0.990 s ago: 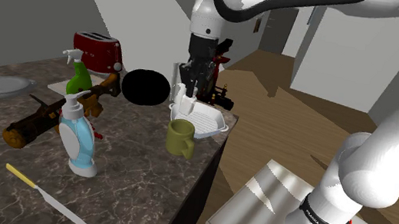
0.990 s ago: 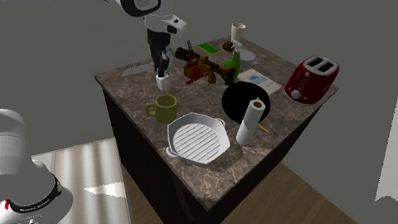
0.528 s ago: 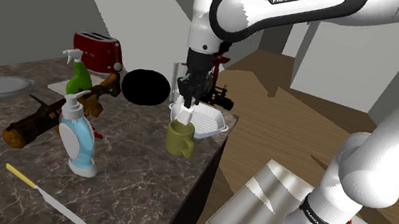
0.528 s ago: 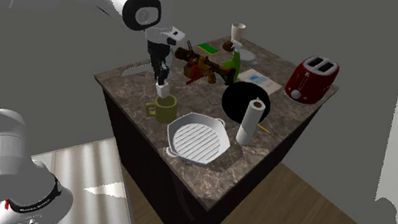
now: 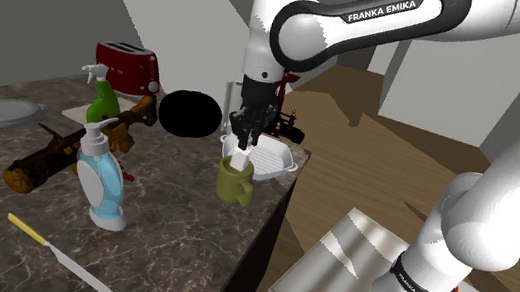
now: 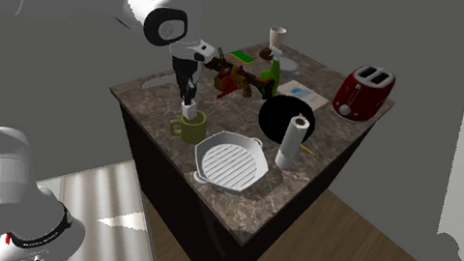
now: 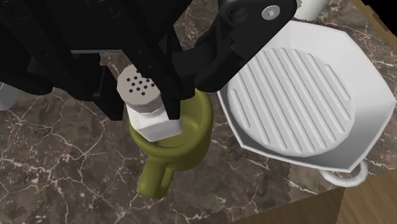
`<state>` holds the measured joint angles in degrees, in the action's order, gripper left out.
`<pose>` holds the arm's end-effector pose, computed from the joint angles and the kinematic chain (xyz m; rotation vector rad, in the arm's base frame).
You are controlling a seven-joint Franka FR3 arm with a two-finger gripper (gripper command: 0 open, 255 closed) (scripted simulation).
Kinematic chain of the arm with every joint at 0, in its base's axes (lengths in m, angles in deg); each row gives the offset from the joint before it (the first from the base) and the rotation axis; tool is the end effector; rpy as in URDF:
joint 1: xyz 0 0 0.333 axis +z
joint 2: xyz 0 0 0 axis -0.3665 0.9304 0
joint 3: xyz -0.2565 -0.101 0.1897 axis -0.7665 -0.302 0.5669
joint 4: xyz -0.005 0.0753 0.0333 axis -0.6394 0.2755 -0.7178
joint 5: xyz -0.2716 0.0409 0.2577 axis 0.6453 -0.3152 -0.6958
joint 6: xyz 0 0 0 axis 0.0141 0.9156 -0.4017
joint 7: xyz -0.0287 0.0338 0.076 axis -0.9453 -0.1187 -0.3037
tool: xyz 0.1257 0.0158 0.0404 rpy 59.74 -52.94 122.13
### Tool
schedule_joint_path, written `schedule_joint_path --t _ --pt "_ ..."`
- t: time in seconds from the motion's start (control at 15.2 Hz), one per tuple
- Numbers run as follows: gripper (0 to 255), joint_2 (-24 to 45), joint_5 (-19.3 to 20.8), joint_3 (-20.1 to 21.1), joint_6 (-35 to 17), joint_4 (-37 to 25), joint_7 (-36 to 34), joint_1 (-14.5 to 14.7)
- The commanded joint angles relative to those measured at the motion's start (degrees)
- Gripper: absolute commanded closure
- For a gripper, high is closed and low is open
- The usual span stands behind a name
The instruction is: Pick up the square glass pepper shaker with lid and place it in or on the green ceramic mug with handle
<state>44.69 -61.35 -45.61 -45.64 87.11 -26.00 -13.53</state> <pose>0.4368 0.1957 0.4693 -3.1316 -0.0951 -0.0055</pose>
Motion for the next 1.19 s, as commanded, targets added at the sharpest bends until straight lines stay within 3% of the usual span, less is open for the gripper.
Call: schedule_joint_path --t 0.0,0.2,0.26,0.59,0.86,1.12 --pt "255 0.07 0.01 -0.01 -0.03 0.12 0.03 -0.01" --pt "255 0.07 0.01 -0.01 -0.03 0.12 0.03 -0.01" --pt "0 0.06 0.01 -0.03 -0.02 0.13 0.05 -0.02" --pt "0 0.07 0.01 -0.01 -0.03 0.12 0.03 -0.01" --pt "0 -1.31 -0.12 -0.38 7.29 -5.85 0.20 -0.13" --pt "0 -1.32 -0.12 -0.38 7.29 -5.85 0.20 -0.13"
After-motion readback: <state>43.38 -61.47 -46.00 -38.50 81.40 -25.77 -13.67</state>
